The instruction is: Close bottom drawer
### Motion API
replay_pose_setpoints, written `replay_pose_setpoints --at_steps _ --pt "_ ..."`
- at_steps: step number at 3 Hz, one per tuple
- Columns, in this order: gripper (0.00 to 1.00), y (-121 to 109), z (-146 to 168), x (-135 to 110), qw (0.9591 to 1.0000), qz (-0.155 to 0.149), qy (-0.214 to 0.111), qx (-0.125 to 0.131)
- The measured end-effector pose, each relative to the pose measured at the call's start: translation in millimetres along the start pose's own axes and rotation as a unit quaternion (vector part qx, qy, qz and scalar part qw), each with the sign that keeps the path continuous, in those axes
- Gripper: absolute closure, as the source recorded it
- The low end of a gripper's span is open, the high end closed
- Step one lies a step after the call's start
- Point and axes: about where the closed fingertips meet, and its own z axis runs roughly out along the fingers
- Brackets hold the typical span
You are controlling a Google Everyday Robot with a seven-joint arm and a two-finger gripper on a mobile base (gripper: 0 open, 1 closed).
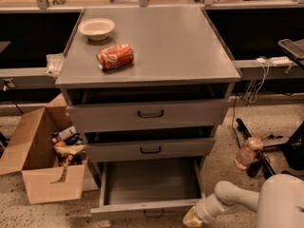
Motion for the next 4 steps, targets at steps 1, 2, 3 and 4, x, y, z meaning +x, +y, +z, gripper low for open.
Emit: replay_pose_setpoints --at_steps 1,2,3,4 --pt "1.0 -29.7 0.3 5.6 0.9988 0.023 -0.013 0.041" --pt "1.0 -52.3 3.2 -3.0 0.9971 0.027 -0.021 0.068" --pt "1.0 -52.3 3.3 -3.0 0.9971 0.027 -0.021 0.069" --pt "1.0 -60.2 1.0 -6.7 0.9961 0.028 -0.033 0.077"
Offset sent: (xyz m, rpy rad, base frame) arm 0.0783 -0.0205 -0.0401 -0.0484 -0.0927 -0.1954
